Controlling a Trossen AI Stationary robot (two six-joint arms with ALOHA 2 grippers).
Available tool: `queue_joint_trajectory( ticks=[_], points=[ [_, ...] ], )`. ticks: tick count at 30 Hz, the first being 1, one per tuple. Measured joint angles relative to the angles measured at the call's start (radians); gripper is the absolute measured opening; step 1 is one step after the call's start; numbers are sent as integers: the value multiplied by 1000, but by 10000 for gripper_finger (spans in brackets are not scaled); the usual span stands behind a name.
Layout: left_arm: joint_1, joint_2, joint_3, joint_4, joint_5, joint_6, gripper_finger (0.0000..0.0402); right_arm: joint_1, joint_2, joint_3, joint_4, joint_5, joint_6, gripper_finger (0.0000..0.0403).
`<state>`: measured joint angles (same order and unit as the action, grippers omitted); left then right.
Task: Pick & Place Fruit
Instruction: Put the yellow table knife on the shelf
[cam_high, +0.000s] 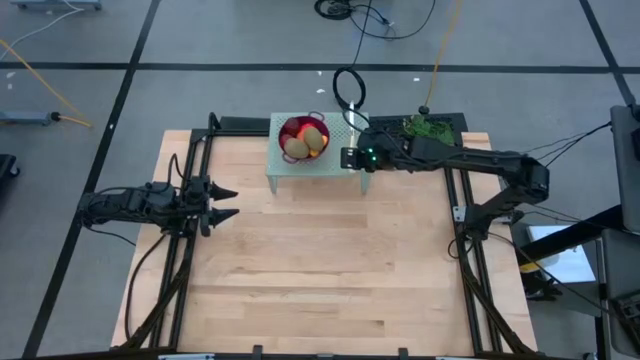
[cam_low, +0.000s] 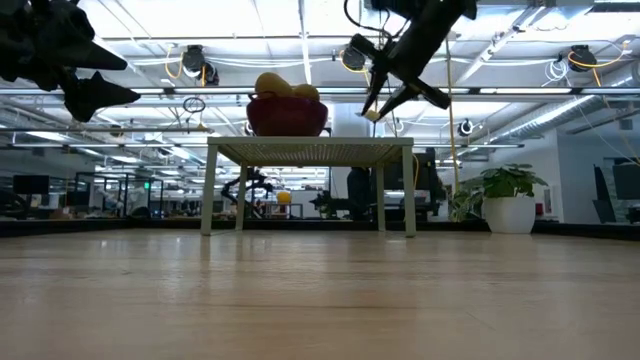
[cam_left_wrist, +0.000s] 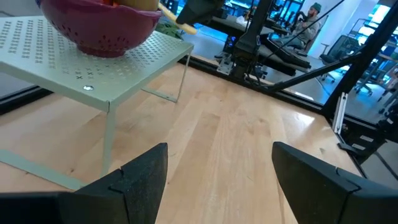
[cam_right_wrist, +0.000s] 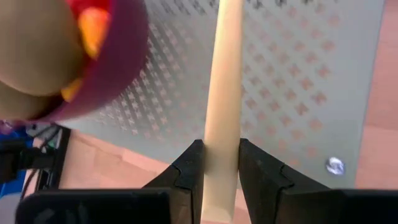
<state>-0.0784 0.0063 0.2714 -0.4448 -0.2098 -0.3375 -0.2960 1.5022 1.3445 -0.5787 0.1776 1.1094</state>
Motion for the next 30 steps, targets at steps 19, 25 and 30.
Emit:
queue_joint_trajectory(
  ticks=[19,25,30],
  points=[
    [0,0,0,0,-1,0,282,-65,30,-1,19,-75,-22,73],
    [0,0,0,0,-1,3,282,-65,31,-1,-2,-74,-22,73],
    [0,0,0,0,-1,3,282,-65,32,-2,-10,-70,-22,73]
  ],
)
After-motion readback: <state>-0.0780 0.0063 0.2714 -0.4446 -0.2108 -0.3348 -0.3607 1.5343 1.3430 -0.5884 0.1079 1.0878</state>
